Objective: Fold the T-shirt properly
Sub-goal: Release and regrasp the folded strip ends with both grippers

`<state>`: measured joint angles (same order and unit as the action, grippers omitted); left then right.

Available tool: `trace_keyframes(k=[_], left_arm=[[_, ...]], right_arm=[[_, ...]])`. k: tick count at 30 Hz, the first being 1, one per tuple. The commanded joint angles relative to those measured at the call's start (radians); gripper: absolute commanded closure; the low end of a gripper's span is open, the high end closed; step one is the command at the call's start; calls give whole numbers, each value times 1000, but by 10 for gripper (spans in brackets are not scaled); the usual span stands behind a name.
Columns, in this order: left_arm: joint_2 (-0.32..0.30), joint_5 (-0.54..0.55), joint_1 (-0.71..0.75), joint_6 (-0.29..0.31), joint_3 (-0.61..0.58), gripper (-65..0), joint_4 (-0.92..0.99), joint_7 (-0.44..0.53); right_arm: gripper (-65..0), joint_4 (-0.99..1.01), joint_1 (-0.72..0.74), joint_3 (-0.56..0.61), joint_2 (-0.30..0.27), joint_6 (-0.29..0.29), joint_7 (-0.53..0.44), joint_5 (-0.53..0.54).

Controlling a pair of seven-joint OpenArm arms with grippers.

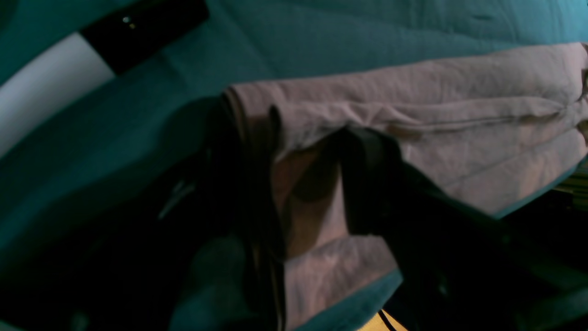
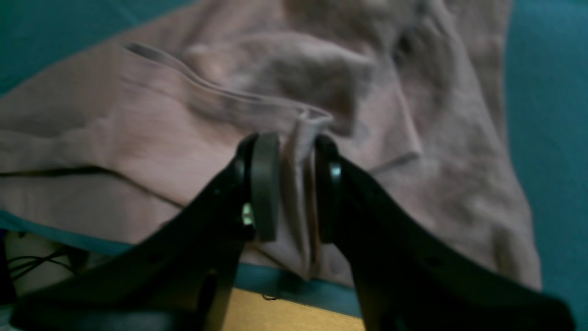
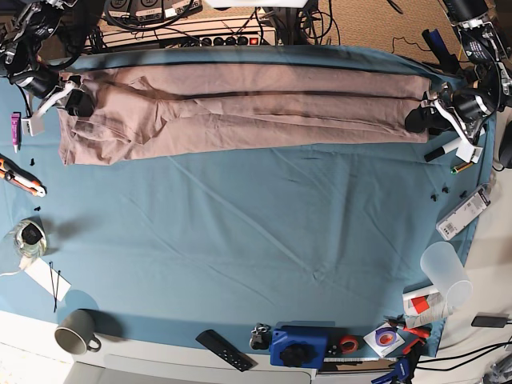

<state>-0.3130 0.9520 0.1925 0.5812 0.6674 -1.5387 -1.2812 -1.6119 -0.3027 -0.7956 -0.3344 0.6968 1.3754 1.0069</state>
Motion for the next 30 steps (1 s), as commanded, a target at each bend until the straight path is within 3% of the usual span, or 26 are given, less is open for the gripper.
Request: trace_keyframes(k=[1, 13, 17, 23, 26, 30], left_arm=[[-1, -55, 7, -8, -4, -350, 3, -53], [0, -60, 7, -9, -4, -350, 3, -61], [5, -124, 15, -50, -7, -350, 6, -72], [5, -138, 61, -68, -110, -349, 37, -115], [5, -137, 68, -69, -189, -284, 37, -115], [5, -137, 53, -141, -242, -94, 37, -72]], right_arm=[[-142, -8, 3, -3, -23, 1, -26, 13], [-142, 147, 4, 89, -24, 1, -74, 25], [-142, 147, 4, 89, -26, 1, -76, 24], [-142, 147, 4, 89, -26, 1, -76, 24], [-142, 147, 4, 89, -26, 1, -77, 24], [-142, 147, 4, 89, -26, 1, -77, 24]])
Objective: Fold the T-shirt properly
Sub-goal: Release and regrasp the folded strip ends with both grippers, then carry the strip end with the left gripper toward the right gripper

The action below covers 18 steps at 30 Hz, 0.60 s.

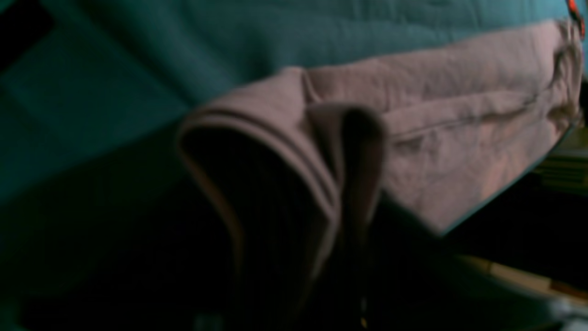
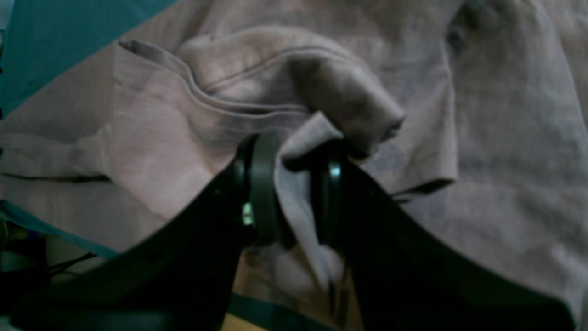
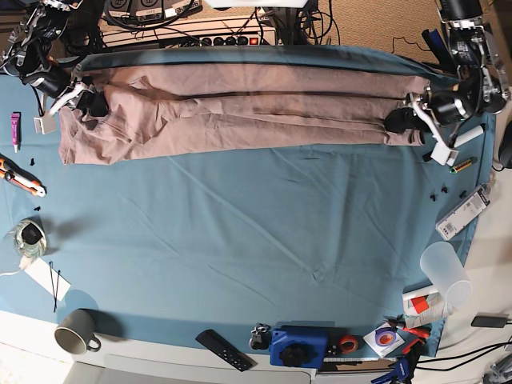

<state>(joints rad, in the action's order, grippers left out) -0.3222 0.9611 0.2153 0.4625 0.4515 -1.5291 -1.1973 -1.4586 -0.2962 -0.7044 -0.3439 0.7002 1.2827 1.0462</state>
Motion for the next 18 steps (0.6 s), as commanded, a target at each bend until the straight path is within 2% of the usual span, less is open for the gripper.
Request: trace_keyframes(k=[1, 2, 3, 9, 14, 18], left_arm=[[14, -146, 26, -26, -26, -46, 27, -154], [13, -147, 21, -26, -26, -3, 27, -156], [10, -146, 18, -25, -26, 0, 26, -155], [6, -145, -5, -25, -21, 0, -25, -182], [6, -128, 4, -17, -21, 0, -159, -198], [6, -121, 7, -17, -21, 0, -285, -168]], right_arm=[[-142, -6, -3, -2, -16, -2, 15, -15], [-142, -6, -3, -2, -16, -2, 15, -15], [-142, -6, -2, -2, -16, -2, 14, -15], [-142, -6, 0, -2, -17, -2, -8, -15], [-142, -6, 8, -2, -16, -2, -9, -15], [-142, -6, 14, -2, -16, -2, -10, -15]])
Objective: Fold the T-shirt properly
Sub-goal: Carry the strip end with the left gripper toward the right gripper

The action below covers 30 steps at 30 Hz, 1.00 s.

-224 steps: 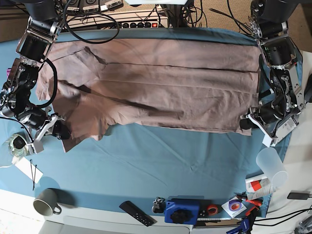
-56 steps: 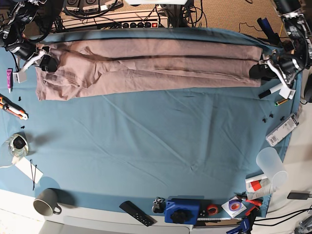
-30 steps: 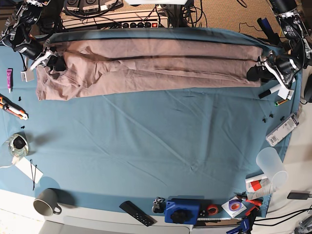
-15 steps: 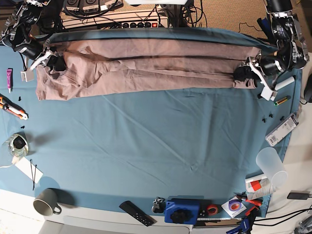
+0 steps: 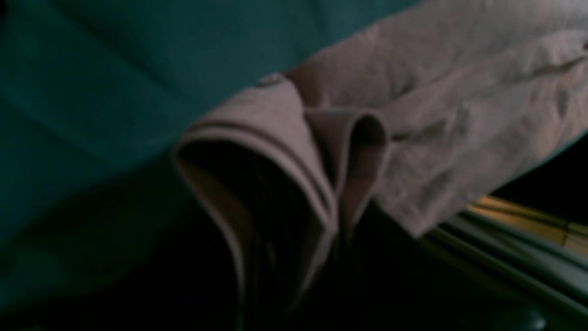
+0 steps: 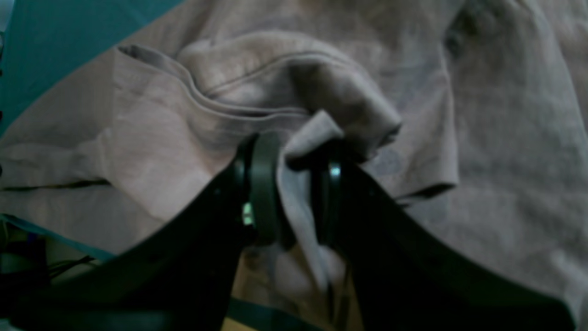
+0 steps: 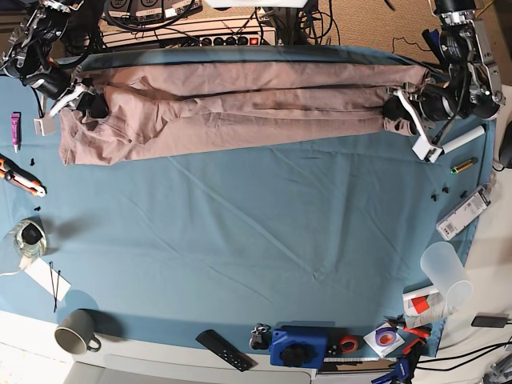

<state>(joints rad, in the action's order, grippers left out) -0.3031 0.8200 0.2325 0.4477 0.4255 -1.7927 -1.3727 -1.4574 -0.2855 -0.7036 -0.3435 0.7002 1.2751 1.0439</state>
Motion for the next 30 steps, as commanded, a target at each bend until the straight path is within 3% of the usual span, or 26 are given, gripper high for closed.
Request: trace_keyframes(k=[1, 4, 9, 12, 18, 20, 30], left_arm=[[-13, 33, -11, 0, 5, 0, -48, 16], [-13, 113, -11, 73, 5, 0, -117, 20], [-12, 190, -11, 78, 5, 0, -176, 29], [-3, 231, -11, 113, 1, 0, -196, 26], [76, 258, -13, 128, -121, 0, -232, 20], [104, 233, -18, 150, -196, 0, -238, 23], [275, -30, -109, 130, -452, 0, -233, 146]], right_arm=[[-142, -8, 3, -3, -17, -2, -3, -13], [-142, -8, 3, -3, -17, -2, -2, -13], [-142, -8, 3, -3, -16, -2, -4, -13], [-142, -8, 3, -3, -16, -2, -4, -13], [-142, -8, 3, -3, -16, -2, -10, -13], [-142, -8, 3, -3, -17, -2, -12, -14], [-142, -8, 3, -3, -17, -2, -13, -21]])
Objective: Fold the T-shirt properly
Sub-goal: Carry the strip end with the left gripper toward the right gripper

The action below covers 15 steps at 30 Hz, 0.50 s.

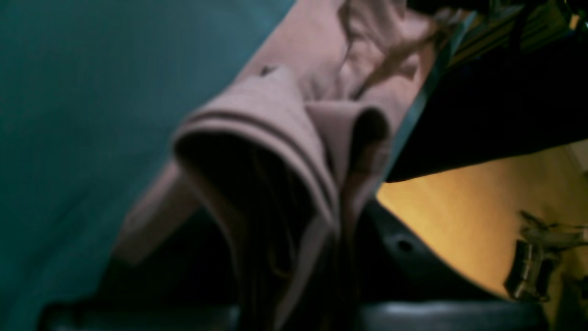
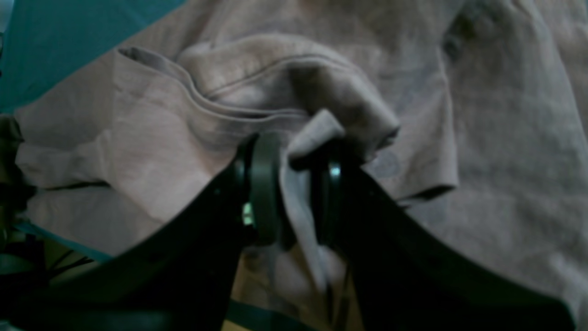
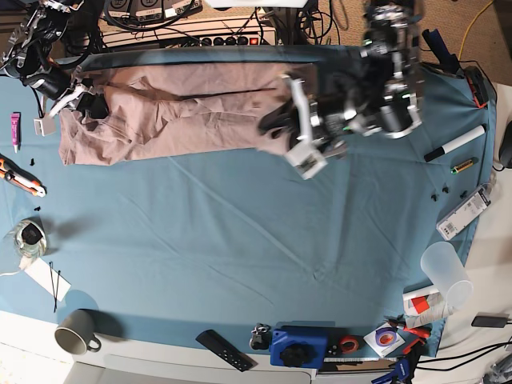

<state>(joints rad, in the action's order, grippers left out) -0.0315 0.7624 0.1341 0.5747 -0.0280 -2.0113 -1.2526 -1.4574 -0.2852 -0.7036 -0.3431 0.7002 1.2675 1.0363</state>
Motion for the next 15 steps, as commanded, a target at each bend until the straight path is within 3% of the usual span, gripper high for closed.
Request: trace_keyframes(k=[1, 7, 10, 15], left_arm=[[24, -6, -23, 2, -24, 0, -5, 36], [134, -167, -80, -29, -155, 0, 63, 68], [156, -219, -84, -85, -209, 0, 84, 70], [182, -271, -82, -92, -289, 0, 145, 107]], right_arm=[[-142, -8, 3, -3, -17, -2, -5, -13], [-142, -8, 3, -3, -17, -2, -5, -13], [-142, -8, 3, -3, -17, -2, -5, -13], [-142, -8, 3, -3, -17, -2, -6, -13]])
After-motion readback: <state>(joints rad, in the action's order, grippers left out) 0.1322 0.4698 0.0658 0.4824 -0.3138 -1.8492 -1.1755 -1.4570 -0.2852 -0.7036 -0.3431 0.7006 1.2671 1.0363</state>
